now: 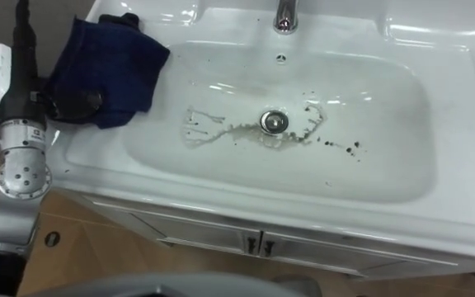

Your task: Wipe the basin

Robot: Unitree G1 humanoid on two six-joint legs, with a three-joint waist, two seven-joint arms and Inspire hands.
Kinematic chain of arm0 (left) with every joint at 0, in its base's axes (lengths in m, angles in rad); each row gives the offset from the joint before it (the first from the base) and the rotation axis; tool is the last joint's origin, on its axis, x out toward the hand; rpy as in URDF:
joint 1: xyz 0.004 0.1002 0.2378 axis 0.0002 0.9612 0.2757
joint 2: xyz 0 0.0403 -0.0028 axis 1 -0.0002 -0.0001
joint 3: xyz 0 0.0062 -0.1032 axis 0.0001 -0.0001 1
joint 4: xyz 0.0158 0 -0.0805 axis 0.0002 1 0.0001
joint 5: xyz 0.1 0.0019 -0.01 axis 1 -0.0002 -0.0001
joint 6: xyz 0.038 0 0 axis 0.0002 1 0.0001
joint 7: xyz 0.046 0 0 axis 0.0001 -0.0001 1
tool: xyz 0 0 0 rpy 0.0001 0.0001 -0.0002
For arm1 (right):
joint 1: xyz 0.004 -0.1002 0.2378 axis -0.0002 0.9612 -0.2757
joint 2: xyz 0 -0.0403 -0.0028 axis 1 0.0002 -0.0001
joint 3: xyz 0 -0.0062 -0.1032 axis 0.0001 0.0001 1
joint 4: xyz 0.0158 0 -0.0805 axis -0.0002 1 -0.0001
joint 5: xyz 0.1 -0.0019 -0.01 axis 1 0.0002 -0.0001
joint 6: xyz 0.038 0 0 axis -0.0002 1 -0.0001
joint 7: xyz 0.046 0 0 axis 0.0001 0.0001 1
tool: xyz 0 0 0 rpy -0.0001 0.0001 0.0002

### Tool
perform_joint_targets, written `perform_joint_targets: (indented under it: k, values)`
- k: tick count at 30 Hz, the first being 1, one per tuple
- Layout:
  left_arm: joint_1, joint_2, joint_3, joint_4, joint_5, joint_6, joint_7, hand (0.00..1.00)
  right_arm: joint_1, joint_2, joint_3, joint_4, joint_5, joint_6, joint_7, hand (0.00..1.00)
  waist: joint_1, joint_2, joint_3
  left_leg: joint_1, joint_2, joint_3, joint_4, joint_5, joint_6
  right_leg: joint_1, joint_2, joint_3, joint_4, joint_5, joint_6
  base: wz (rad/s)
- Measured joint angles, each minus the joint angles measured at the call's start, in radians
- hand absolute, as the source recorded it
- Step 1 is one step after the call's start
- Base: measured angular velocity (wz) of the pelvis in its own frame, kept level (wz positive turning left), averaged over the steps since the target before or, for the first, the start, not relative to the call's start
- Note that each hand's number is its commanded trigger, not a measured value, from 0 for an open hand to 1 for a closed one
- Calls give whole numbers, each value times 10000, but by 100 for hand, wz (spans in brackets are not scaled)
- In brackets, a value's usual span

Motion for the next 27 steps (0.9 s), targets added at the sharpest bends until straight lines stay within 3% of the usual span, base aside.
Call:
perform_joint_targets:
  k: [10,20,27]
  values:
    - [0,5,-111,1,55,3,-201,0,-12,1,22,-19,44,-78,-158,0,119,-72,16,141,-11,-7,-43,21,2,63,-25,28,-8,0,0,0]
    - [0,5,-402,-5,126,12,-389,0,-20,17,29,-45,31,3,-269,0,74,58,15,110,0,1,-50,20,3,15,-5,142,-5,0,0,0]
    - [-75,21,-451,-233,1256,16,-333,0,-37,23,219,5,64,26,-180,0,-141,186,-19,-53,0,-27,-13,25,-2,-108,-7,-7,4,4,-8,0]
